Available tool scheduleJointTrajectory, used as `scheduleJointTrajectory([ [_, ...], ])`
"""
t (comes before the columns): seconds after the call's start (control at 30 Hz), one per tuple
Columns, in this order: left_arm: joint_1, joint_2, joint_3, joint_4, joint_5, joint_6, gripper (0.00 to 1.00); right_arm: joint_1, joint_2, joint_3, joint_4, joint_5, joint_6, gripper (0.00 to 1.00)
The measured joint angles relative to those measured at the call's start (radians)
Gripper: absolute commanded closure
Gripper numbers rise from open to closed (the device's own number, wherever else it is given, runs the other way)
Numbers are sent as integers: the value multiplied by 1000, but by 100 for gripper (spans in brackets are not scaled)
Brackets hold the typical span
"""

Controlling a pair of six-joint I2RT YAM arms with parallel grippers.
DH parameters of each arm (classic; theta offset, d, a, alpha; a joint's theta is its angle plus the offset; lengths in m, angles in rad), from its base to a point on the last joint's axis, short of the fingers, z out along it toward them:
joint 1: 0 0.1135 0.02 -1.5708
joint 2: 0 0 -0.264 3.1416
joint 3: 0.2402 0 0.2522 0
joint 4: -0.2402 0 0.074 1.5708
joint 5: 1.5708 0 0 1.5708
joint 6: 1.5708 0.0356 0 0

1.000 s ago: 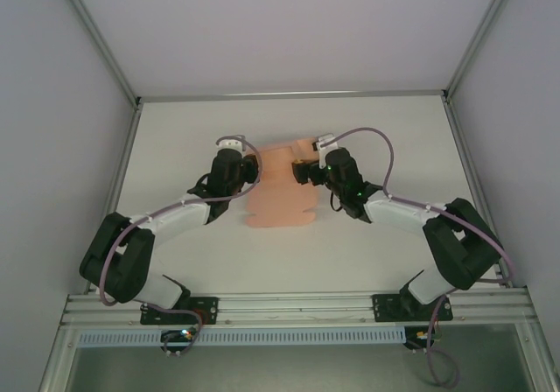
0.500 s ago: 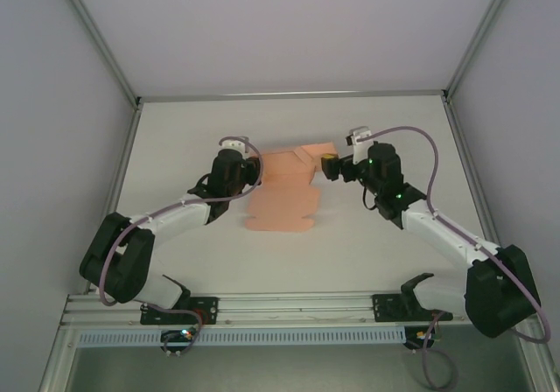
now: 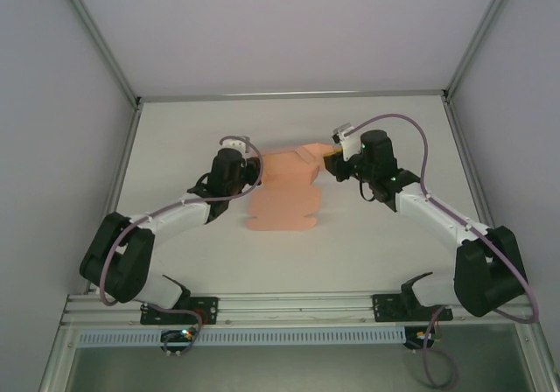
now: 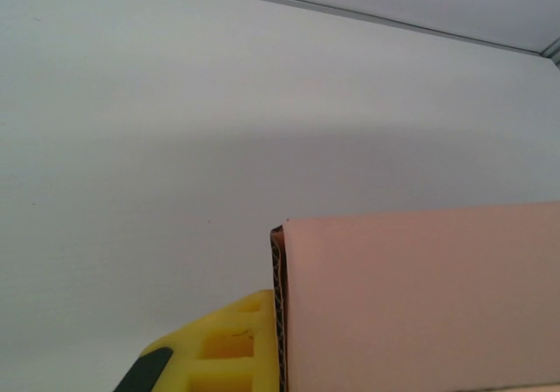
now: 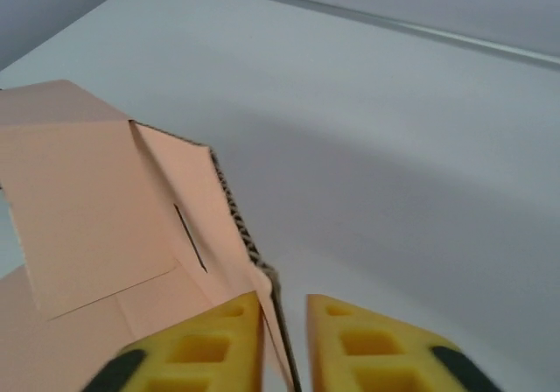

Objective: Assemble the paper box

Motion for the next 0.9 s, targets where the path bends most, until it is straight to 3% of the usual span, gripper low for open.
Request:
scheduleJointTrajectory([
  [0.17,0,11,15,-23,-2,2,100,50,3,33,-59,106,0,97],
  [0.37,-4,15,32,-36,-15,-1,100,166,32,121,-160,386,41,96],
  [0.5,-4,23,41,-45,-26,-8,100,230,38,154,-221,479,78,87],
  [0.67,-3,36,52,-52,-41,-9,100,267,21,161,-295,438,113,79],
  [0.8,-3,39,53,-55,-41,-15,100,266,-22,157,-310,286,162,69],
  [0.9,-4,46,63,-55,-41,-19,100,268,-30,157,-306,174,191,68],
])
